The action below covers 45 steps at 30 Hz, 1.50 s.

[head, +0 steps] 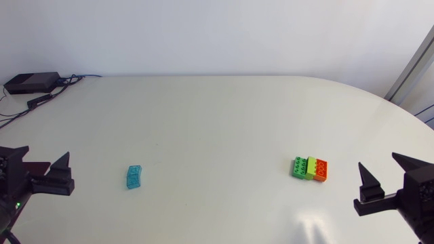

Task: Sort duplo bricks by size, large to the right and small to the left

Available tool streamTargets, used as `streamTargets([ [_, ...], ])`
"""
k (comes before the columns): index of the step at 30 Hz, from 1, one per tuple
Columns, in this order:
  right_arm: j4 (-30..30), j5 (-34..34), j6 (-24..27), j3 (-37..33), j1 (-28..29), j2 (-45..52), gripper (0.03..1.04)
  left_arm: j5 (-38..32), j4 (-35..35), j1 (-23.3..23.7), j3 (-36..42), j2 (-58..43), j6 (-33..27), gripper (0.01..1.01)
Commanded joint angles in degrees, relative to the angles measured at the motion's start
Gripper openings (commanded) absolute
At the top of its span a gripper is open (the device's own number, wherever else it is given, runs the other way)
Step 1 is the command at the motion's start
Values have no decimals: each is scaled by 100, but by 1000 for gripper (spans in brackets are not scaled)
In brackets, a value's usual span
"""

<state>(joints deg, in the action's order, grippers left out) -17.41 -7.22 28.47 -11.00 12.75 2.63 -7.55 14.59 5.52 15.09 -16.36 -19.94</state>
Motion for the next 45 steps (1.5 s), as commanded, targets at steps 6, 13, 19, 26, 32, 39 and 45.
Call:
streamTargets([
  [6, 458, 151, 36, 292, -19, -96, 879, -18, -176, 37, -279, 291, -133, 977],
  [13, 754, 288, -571, 484, -288, -158, 995, 139, -451, -83, -550, 621, 300, 979],
  [19, 1007, 400, -1155, 642, -541, -185, 995, 297, -709, -203, -796, 881, 735, 979],
  [26, 1301, 529, -1832, 826, -835, -217, 995, 480, -1009, -343, -1082, 1183, 1239, 979],
  [32, 1548, 637, -2402, 980, -1082, -243, 995, 635, -1262, -460, -1322, 1437, 1663, 979],
  [39, 1741, 722, -2847, 1100, -1275, -263, 995, 755, -1459, -552, -1509, 1636, 1994, 979],
  [45, 1741, 722, -2847, 1100, -1275, -263, 995, 755, -1459, -552, -1509, 1636, 1994, 979],
])
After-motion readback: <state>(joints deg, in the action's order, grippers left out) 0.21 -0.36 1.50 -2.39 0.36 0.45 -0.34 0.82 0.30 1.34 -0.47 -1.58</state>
